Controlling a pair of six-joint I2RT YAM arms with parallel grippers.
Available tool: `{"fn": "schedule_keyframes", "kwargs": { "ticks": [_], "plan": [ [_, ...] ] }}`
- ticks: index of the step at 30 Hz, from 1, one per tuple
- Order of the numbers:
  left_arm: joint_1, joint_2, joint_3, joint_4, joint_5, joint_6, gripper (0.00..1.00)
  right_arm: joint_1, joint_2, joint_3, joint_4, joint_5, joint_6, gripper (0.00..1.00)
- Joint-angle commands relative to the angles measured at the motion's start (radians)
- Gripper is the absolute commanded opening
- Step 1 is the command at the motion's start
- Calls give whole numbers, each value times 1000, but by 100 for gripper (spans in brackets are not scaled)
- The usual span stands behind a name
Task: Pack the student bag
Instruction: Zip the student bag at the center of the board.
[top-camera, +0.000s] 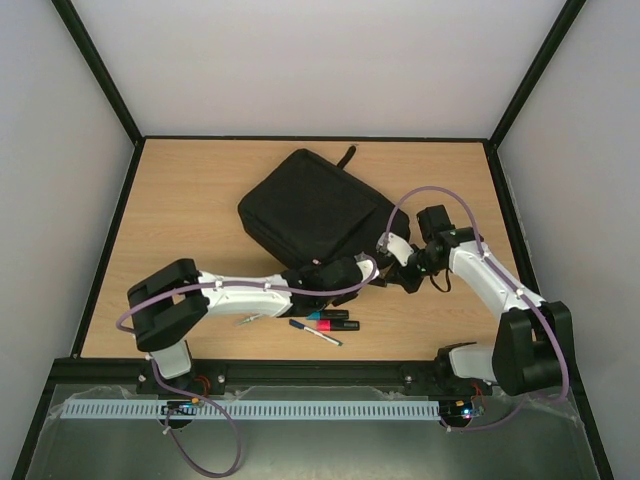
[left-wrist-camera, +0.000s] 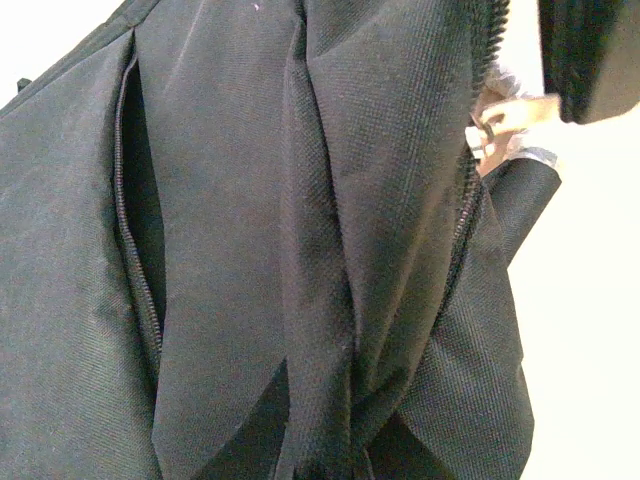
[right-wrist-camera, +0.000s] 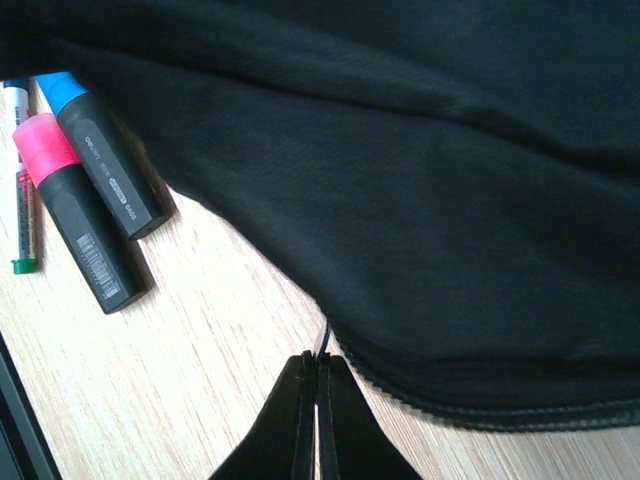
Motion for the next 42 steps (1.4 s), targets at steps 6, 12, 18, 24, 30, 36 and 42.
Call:
{"fn": "schedule_keyframes", "kwargs": {
  "ticks": [6,12,18,24,30,36,42],
  "plan": [
    [-21,-149,-128,-200,-79,-53,2,-104,56,41,-113,104,-53,1],
    [-19,-195,-150,-264,-153,-114,2,-120,81,9,-87,168,-65,1],
    [-13,-223,-173,-311,-214,-152,2,-190,102,2,-88,211,-124,1],
    [-12,-237,-180,-307,-212,-139,14,-223,133,20,-64,201,-134,1],
    [-63,-292,-156,-223,-95,-124,69,-223,123,26,-82,76,-117,1],
    [-74,-195,-45,-129,22,-152,85,-222,58,-5,-109,38,-133,1],
    [-47,4,138,-158,77,-229,90,-221,13,-22,-123,39,-142,1]
  ]
}}
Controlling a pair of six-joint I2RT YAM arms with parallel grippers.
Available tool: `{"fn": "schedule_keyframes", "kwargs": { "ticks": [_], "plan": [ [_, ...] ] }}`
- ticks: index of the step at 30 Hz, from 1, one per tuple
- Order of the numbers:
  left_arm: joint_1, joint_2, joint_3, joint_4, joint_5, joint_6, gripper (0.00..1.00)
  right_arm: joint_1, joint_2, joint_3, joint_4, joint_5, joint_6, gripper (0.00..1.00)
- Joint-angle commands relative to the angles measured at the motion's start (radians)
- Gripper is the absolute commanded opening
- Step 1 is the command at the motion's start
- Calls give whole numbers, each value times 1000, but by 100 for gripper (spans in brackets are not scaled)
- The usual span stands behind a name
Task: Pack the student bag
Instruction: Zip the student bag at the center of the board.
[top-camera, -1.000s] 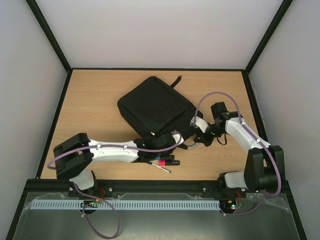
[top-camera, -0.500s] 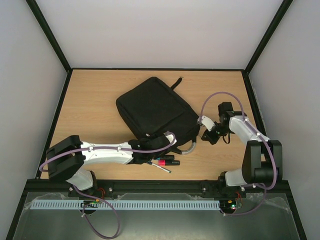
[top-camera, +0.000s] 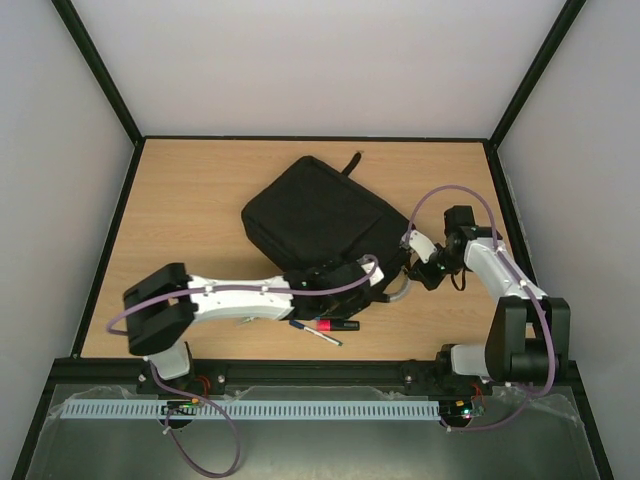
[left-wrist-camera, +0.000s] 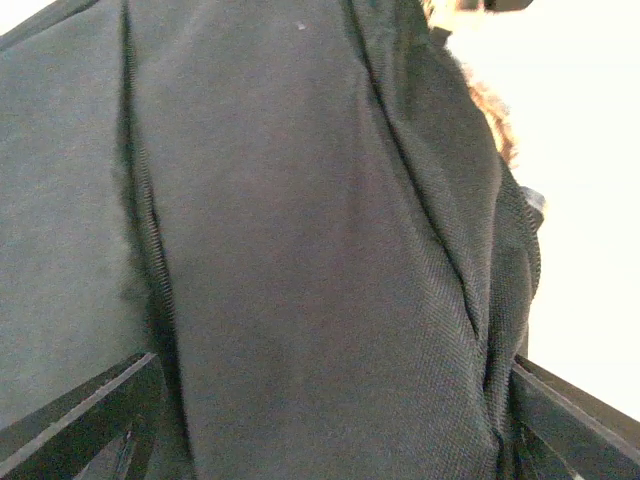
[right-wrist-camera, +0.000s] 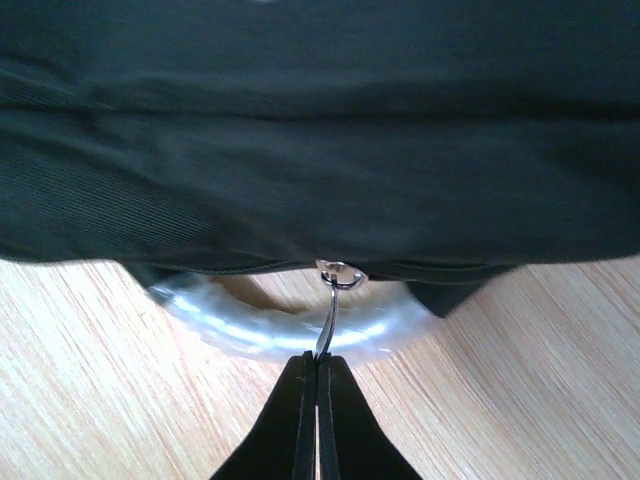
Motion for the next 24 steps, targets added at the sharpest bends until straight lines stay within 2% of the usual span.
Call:
{"fn": "schedule_keyframes", "kwargs": {
  "ticks": [1,3,5,7,12,16,24],
  "plan": [
    [16,114,122,44,70,-80,90,-3,-40,-24,-98,-22,-17,1],
    [20,145,155,48,92,-99,91,-3,-44,-29,-98,-24,-17,1],
    [21,153,172,57,139,-102,99,-4,-44,-31,-96,-23,-17,1],
    [19,134,164,63,188,-97,99,-3,-45,-32,-98,-21,-17,1],
    [21,-11,62,64,187,-103,99,-2,-57,-31,-96,-9,-19,1],
    [46,-90,0,135,189,-201,99,-2,-65,-30,-102,-16,-18,1],
    [57,163,247,69,158,-384,99,-3,-74,-38,-98,-30,6,1]
  ]
}}
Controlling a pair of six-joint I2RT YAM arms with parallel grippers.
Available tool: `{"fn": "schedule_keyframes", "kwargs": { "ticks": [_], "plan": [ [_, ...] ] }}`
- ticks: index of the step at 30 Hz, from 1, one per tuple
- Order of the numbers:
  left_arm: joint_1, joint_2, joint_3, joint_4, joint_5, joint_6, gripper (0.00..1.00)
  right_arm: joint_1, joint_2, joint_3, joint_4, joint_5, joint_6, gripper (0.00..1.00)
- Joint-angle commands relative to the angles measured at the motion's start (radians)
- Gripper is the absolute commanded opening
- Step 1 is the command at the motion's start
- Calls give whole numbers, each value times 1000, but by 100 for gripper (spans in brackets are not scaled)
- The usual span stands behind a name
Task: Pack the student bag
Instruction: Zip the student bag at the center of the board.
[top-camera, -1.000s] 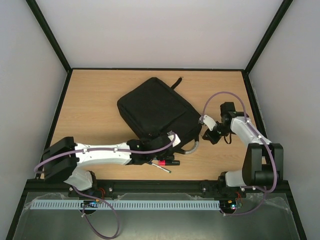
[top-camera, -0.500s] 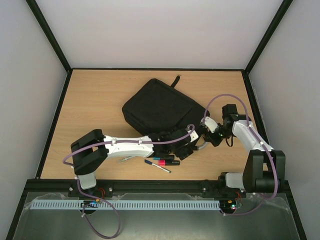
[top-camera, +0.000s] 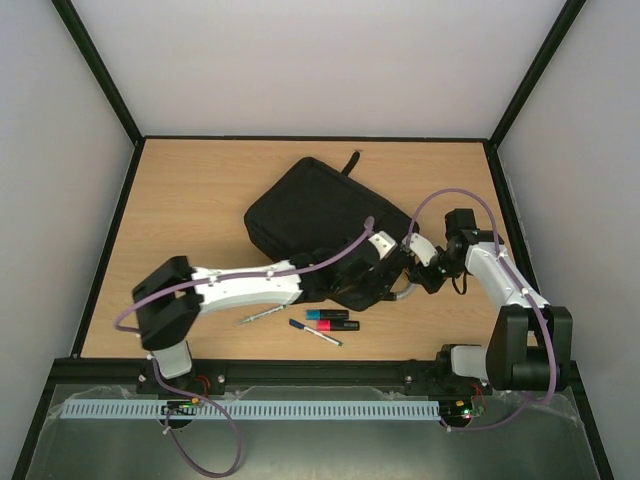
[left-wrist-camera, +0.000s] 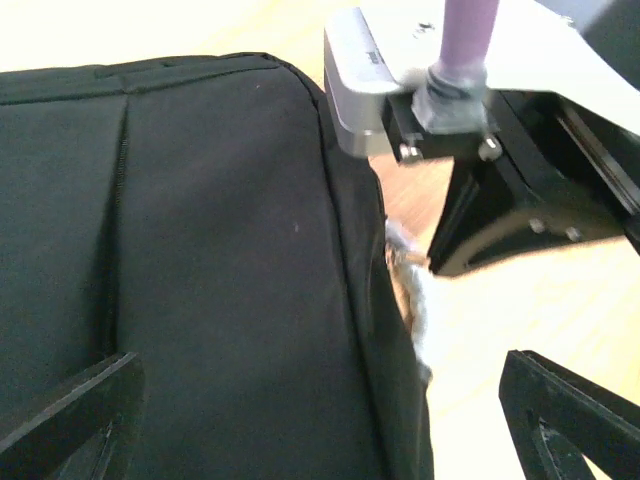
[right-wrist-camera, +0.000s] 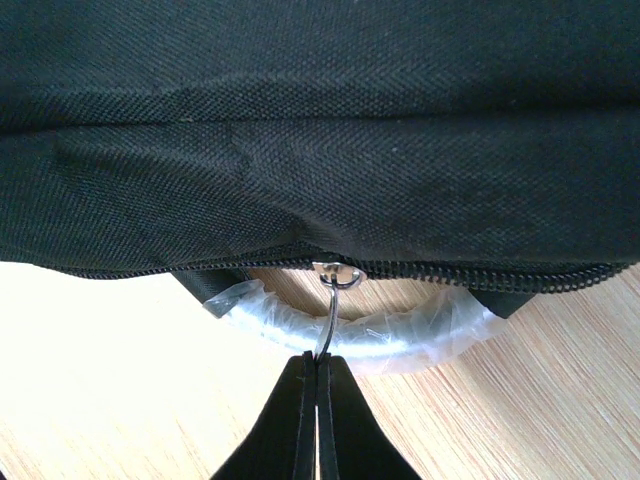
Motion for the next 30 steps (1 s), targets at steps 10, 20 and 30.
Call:
{"fn": "schedule_keyframes", "kwargs": {
  "ticks": [10,20,30],
  "plan": [
    [8,255,158,12,-38,-123,77,-1,-23,-2,-91,-58,21,1],
    [10,116,4,-60,-59,-73,19,-7,20,-10,-54,-1,25,1],
    [11,-166,-265,-159,-5,38,2,-12,66,37,-60,-13,42,1]
  ]
}}
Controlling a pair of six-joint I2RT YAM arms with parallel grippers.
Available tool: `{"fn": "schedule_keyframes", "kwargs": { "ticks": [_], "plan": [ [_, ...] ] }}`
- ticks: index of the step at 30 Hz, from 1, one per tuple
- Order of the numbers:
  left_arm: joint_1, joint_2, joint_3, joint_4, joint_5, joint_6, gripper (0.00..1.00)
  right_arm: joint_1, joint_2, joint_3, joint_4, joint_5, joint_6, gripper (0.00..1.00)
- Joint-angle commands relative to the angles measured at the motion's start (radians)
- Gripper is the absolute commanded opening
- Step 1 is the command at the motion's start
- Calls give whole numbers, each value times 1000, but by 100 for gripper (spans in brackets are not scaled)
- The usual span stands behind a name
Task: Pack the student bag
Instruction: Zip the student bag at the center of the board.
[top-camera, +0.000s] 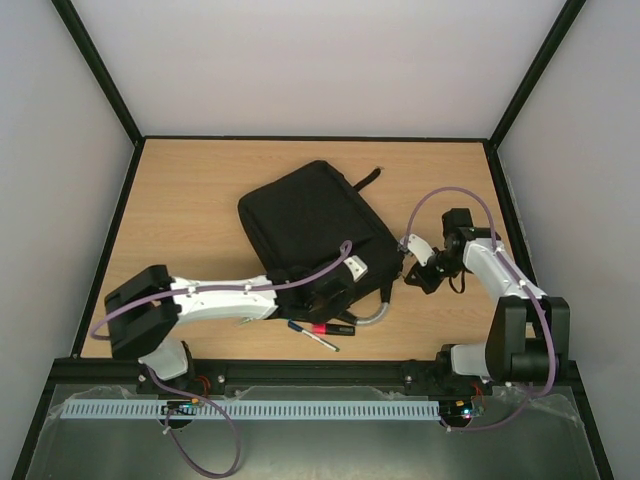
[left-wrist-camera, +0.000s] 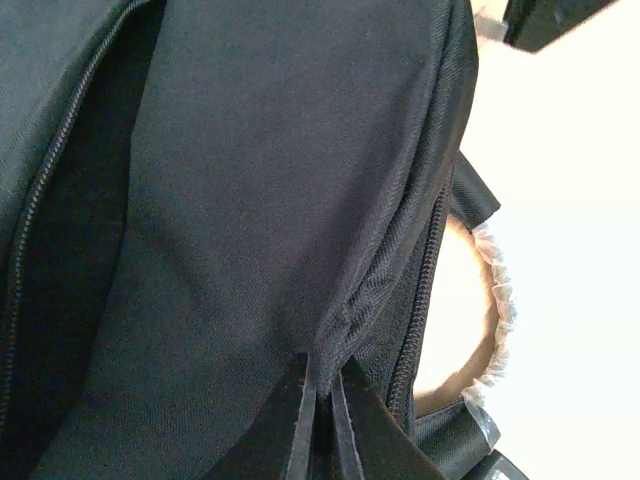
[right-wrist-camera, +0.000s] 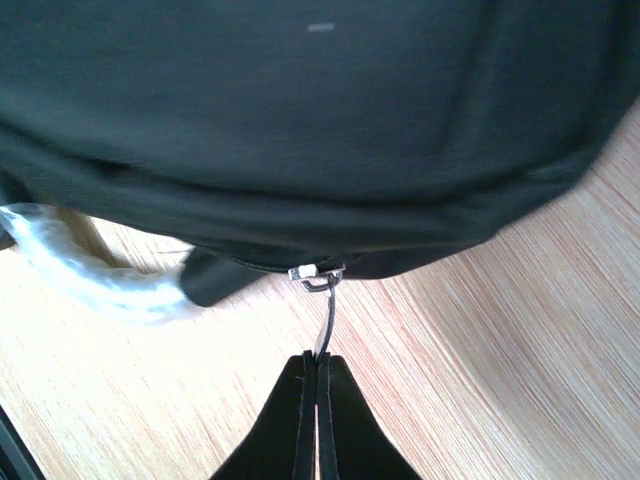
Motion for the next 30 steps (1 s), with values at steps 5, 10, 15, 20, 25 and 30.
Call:
{"fn": "schedule_keyframes", "kwargs": {
  "ticks": [5,10,15,20,25,30],
  "plan": [
    [15,-210,-151,-209,-51,75,3,-1,43,24,-46,-74,57,1],
    [62,-306,-217,-206,-120,58,60,126,27,-40,13,-118,134,1],
    [64,-353,-195,-58,-24,62,82,197,4,-28,48,-164,200,1],
    [42,-224,-93,60,61,96,90,222,-5,-24,57,-160,214,1],
    [32,-66,4,116,88,139,91,224,-14,-30,47,-157,209,1],
    [30,53,65,135,110,143,91,224,-23,-27,42,-132,206,1]
  ]
}}
